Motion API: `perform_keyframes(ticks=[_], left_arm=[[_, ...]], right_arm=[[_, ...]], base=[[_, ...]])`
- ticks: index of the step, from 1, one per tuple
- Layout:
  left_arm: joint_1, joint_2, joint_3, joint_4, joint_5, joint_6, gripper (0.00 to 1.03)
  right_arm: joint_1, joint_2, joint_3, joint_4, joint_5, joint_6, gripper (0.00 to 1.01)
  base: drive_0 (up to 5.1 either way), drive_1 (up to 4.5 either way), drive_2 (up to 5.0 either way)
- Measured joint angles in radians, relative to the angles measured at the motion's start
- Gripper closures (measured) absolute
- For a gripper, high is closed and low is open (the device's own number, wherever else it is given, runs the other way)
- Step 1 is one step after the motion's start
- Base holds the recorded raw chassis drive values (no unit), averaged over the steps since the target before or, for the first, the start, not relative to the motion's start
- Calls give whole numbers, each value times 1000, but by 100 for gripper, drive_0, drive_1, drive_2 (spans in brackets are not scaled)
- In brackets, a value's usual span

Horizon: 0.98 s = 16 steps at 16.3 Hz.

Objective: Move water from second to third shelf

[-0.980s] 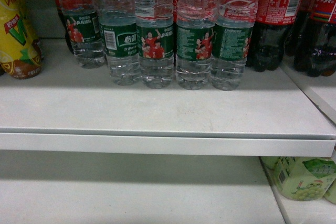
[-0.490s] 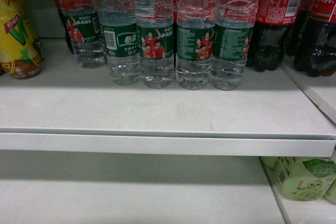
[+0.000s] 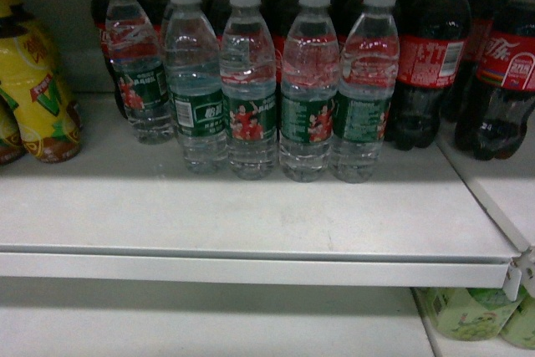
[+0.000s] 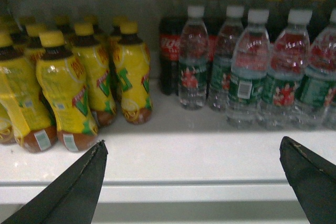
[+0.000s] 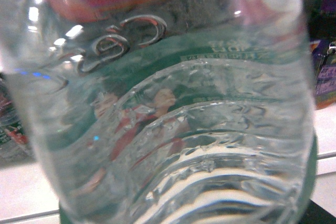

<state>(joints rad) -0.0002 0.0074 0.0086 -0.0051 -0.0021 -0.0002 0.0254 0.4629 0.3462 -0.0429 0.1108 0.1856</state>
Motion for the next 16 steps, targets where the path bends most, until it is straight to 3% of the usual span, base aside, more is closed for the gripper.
perform_keyframes(ticks=[16], left_arm=[[0,0,0,3,2,0,5]], right_arm=[[0,0,1,6,1,0,58]], base=[[0,0,0]])
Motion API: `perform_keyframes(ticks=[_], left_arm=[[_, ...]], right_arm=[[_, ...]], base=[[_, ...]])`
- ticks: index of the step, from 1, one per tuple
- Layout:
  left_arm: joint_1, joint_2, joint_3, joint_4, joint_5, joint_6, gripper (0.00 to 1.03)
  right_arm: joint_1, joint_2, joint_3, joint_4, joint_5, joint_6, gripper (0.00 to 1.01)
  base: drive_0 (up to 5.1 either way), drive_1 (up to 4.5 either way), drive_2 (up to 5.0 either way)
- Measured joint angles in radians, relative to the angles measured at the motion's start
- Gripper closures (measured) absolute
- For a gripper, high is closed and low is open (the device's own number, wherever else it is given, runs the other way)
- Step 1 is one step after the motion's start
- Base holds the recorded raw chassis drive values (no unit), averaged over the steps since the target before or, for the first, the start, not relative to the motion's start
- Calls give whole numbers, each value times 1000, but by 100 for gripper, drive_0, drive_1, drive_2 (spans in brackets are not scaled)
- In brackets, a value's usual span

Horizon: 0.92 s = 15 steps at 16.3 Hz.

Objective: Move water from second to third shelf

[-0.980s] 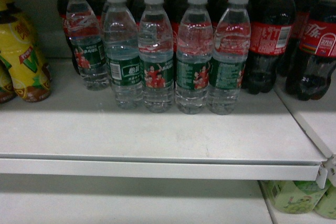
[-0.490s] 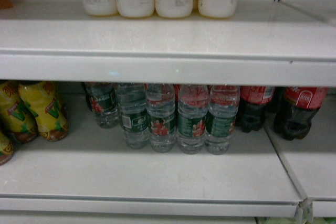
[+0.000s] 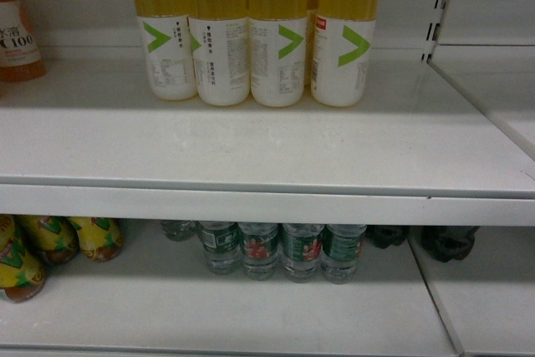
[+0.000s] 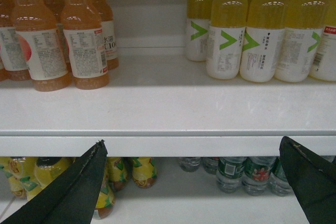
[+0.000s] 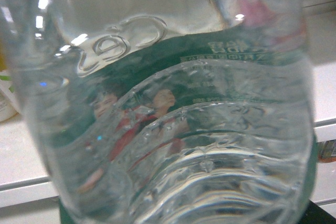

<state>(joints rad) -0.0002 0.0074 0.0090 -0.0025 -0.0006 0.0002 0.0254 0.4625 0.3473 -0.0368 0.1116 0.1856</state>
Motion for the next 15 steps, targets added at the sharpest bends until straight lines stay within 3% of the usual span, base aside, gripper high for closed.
perform_keyframes(ticks=[11,15], left_arm=[[0,0,0,0,0,0,5],[0,0,0,-1,0,0,5]], right_arm=[[0,0,0,-1,6,0,58],[0,0,0,-1,4,0,58]], base=[[0,0,0],[-421,220,220]])
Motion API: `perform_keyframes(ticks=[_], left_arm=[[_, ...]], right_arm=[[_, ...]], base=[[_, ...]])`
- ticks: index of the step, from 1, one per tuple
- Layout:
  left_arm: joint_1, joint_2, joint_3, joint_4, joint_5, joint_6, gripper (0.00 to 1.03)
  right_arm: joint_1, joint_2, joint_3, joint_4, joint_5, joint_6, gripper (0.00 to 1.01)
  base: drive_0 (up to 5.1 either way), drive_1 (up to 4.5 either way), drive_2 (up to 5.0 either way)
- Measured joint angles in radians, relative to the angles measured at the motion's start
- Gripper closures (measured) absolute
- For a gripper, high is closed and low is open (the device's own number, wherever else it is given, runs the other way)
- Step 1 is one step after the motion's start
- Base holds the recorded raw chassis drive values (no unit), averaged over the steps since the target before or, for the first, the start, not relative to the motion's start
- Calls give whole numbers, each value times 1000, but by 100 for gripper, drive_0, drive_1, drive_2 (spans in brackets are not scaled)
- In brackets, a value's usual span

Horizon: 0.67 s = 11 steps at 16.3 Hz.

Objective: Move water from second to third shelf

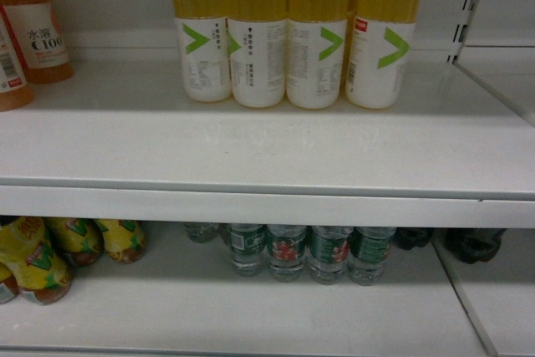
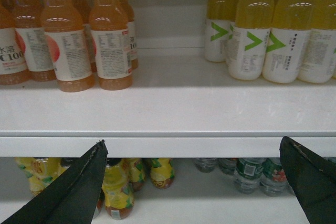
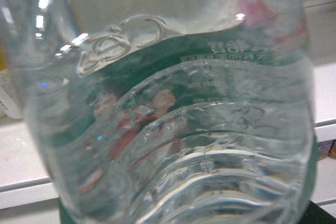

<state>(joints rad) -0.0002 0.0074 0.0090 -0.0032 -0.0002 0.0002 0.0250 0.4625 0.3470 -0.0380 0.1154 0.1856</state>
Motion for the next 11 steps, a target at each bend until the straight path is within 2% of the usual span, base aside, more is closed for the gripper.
perform_keyframes(ticks=[11], left_arm=[[0,0,0,0,0,0,5]], right_arm=[[0,0,0,0,-1,0,58]], base=[[-416,218,218]])
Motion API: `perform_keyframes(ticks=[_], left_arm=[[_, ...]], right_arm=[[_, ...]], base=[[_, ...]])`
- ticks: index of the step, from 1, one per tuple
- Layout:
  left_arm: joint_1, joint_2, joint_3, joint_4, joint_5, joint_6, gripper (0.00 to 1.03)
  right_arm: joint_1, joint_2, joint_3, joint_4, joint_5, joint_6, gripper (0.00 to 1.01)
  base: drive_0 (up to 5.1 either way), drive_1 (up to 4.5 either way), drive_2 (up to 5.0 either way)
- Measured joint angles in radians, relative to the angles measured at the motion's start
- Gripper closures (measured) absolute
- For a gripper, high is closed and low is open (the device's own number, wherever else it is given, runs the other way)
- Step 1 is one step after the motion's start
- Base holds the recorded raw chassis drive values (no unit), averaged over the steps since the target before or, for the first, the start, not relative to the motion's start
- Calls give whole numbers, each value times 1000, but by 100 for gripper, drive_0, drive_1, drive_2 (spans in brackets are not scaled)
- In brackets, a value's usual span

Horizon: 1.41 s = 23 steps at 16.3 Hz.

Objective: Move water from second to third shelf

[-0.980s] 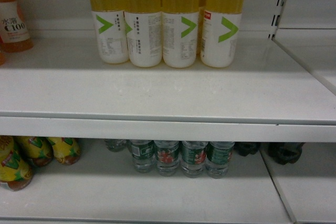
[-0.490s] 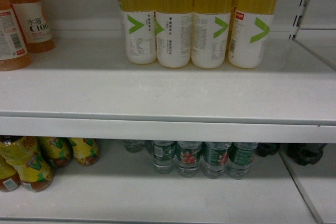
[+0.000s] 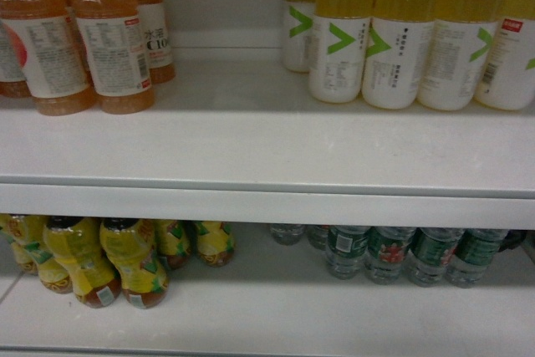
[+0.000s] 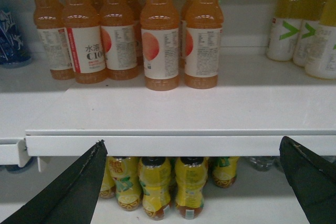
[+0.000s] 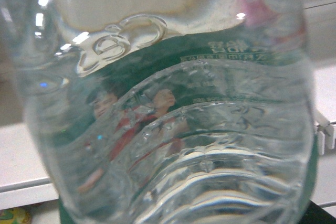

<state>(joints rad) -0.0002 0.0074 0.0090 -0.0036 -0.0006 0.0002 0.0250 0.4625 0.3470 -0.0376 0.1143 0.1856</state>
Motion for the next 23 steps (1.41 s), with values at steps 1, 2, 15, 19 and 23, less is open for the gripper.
perform_keyframes(ticks=[1,2,15,19,23], left_arm=[[0,0,0,0,0,0,5],[0,0,0,1,0,0,5],[0,0,0,1,0,0,5],[0,0,0,-2,0,0,5],[0,0,0,2,0,0,5]], right_arm=[[0,0,0,2,0,0,58],[0,0,0,-3,0,0,58],[0,-1,0,0,-2,0,58],[0,0,0,0,0,0,58],[0,-4,0,1,-2,0,58]], base=[[-426,192,192],[-422,94,288],[-419,118,325],[-484,261,261],[-498,247,247]])
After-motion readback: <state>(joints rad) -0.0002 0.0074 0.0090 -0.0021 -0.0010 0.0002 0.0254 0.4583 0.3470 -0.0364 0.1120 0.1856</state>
